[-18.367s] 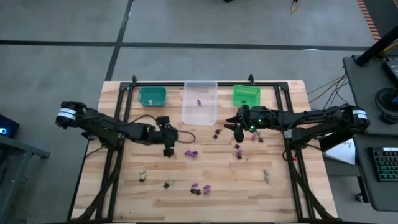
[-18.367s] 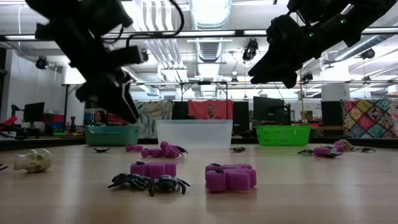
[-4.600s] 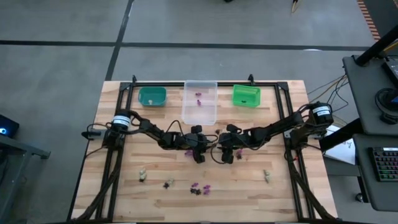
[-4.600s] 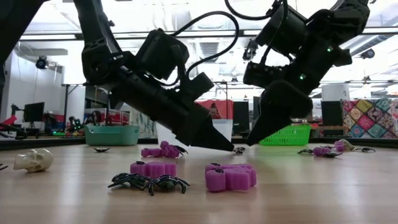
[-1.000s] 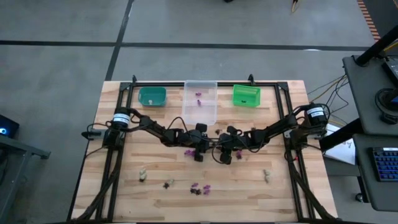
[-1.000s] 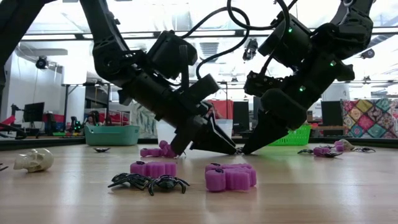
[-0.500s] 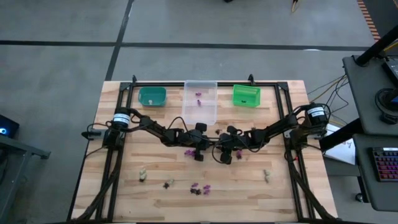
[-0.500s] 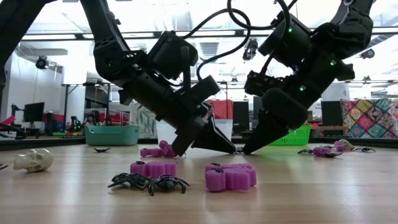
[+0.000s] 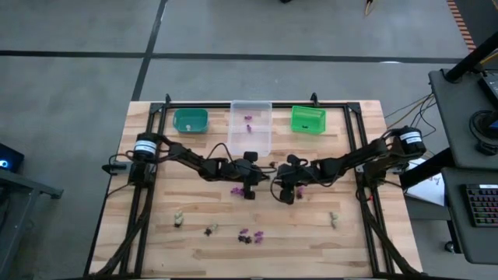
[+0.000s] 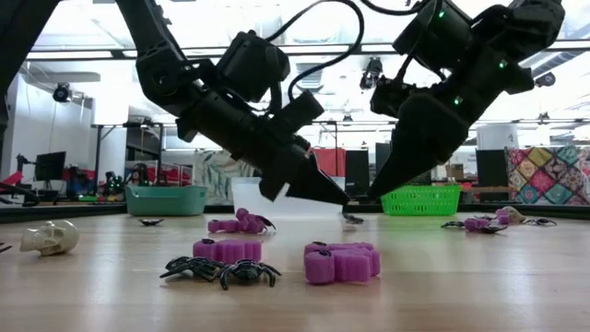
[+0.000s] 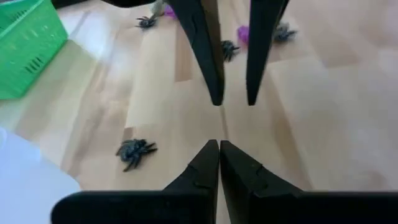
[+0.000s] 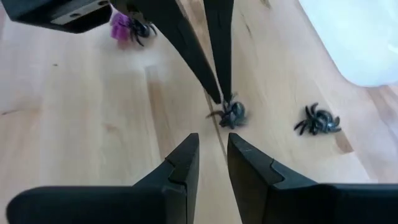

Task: Sort Halloween decoration
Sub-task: Put the black spider toy into the green bin

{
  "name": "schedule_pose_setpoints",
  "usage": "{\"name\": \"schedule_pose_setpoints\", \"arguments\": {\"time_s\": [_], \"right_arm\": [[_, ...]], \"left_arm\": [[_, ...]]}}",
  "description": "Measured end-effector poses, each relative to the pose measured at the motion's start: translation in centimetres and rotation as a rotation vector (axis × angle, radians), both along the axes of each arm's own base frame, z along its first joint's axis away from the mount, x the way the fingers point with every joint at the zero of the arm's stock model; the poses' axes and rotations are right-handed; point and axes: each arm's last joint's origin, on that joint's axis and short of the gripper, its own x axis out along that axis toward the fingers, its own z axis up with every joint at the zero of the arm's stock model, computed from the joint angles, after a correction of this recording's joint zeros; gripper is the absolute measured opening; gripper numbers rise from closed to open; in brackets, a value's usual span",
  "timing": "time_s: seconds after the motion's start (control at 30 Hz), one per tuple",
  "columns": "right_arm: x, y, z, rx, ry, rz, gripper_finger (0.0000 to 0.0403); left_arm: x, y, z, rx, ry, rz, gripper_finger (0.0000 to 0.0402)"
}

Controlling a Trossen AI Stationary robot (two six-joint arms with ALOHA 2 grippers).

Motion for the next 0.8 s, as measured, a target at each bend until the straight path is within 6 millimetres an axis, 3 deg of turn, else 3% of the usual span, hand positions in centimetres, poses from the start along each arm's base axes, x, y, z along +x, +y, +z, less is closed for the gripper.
{"name": "schedule_pose_setpoints", "arguments": {"time_s": [0.2,0.43,0.67,0.8], "right_arm": [[0.0,0.1,-0.3,-0.048,0.022,0.038,0.0086],[0.6,0.2,-1.0,-0.073,-0.008,0.06,0.0131],[2.1,0.1,-1.9,-0.175,-0.065,0.061,0.016],[2.8,0.0,-2.4,-0.174,-0.058,0.042,0.0164]], "left_arm": [[-0.1,0.0,0.0,-0.041,0.009,0.023,0.0],[-0.4,-0.1,-0.2,-0.014,0.053,0.006,0.0],[-1.2,-0.1,2.6,0.014,-0.001,-0.007,0.0],[-3.0,0.2,4.0,0.052,-0.025,0.025,0.0]]}}
